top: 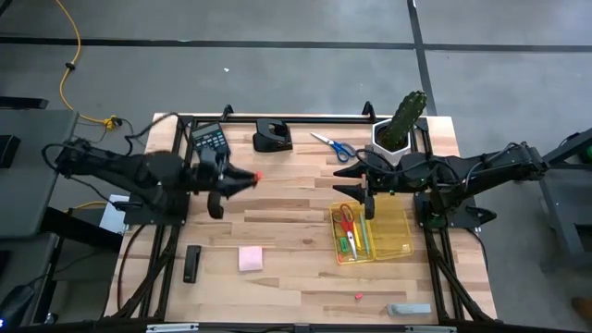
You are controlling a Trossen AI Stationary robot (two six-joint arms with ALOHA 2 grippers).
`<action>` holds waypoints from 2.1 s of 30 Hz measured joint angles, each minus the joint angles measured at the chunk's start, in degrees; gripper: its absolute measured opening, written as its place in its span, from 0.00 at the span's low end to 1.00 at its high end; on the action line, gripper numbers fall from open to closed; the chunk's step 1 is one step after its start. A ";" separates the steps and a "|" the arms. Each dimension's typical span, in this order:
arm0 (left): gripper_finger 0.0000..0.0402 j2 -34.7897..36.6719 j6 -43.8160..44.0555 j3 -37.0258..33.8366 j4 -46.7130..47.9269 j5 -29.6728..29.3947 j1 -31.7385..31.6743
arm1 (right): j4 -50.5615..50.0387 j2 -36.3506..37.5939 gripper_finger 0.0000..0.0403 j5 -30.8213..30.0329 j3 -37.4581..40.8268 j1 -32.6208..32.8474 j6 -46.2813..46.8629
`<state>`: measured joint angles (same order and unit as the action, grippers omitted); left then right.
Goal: Pack school essentials
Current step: Put the orange eraser into the yellow box
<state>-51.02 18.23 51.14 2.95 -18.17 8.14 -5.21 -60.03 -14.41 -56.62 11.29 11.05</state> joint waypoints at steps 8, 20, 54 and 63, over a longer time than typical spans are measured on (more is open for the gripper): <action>0.15 0.53 6.88 -13.37 -27.79 7.21 -7.27 | 0.59 -1.18 0.42 -0.24 0.00 0.00 -0.10; 0.15 -10.46 14.19 -19.77 -54.29 3.16 -10.12 | 27.43 -18.22 0.42 -4.13 0.00 0.02 -13.06; 0.15 -29.89 27.88 -8.97 -64.05 -9.54 -10.81 | 42.49 -28.96 0.42 -19.89 -4.48 -4.22 -26.53; 0.15 -29.90 27.49 -8.79 -63.66 -9.07 -10.76 | 44.08 -28.96 0.42 -19.87 -4.48 -4.70 -26.56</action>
<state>-80.92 45.72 42.35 -60.71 -27.24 -2.61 38.87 -88.99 -34.28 -61.10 6.59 -15.51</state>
